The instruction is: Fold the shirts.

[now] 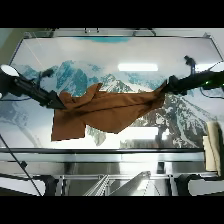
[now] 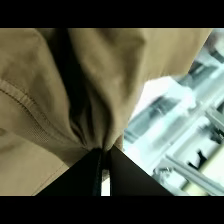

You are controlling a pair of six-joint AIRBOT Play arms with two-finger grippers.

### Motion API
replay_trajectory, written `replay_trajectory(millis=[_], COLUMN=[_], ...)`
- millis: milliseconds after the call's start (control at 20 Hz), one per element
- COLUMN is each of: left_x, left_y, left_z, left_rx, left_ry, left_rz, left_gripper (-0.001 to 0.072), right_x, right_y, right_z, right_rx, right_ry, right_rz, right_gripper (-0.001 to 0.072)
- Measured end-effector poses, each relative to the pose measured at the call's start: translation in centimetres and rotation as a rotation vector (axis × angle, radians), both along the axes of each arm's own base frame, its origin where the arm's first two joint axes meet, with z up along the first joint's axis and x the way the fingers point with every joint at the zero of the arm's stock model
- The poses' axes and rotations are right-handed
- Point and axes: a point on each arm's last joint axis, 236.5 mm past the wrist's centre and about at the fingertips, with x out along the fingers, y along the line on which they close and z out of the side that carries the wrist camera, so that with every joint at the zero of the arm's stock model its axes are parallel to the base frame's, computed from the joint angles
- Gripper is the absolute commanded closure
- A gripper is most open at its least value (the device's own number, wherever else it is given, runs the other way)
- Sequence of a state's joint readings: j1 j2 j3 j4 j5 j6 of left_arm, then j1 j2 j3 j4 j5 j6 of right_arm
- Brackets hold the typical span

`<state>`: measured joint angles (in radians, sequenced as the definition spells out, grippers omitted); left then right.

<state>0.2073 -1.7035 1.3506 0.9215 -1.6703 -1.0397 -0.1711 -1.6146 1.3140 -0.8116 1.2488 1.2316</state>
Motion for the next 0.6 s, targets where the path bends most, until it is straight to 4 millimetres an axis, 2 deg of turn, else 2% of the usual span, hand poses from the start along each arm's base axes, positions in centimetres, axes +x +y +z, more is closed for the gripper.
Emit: replay_trajectory(millis=[100, 150, 200, 250, 300, 450, 600], left_x=[-0.9, -1.2, -1.3, -1.4, -1.1, 0.3, 1.2], left_y=[0.2, 0.4, 0.6, 0.9, 1.3, 2.0, 1.3], left_z=[-1.7, -2.4, -2.8, -3.0, -3.1, -2.2, -1.1], left_rx=[-0.029, -0.039, -0.044, -0.049, -0.051, -0.053, -0.08], left_ry=[0.076, 0.102, 0.118, 0.13, 0.127, 0.099, 0.076], left_rz=[0.004, 0.008, 0.014, 0.019, 0.027, 0.048, 0.044], left_gripper=[0.0655, 0.0425, 0.0271, 0.0066, -0.0013, -0.0013, -0.0013], right_x=[-0.3, -0.5, -0.6, -0.6, -0.8, -0.8, -0.8], right_y=[0.4, 0.5, 0.6, 0.6, 0.7, 0.7, 0.7], right_z=[-1.4, -1.9, -2.2, -2.5, -2.6, -3.0, -3.1], right_rx=[-0.009, -0.01, -0.013, -0.014, -0.014, -0.017, -0.018], right_ry=[0.021, 0.03, 0.037, 0.041, 0.046, 0.049, 0.051], right_rz=[0.006, 0.007, 0.011, 0.012, 0.014, 0.013, 0.014], right_gripper=[0.0694, 0.0694, 0.0695, 0.0694, 0.0694, 0.0694, 0.0694])
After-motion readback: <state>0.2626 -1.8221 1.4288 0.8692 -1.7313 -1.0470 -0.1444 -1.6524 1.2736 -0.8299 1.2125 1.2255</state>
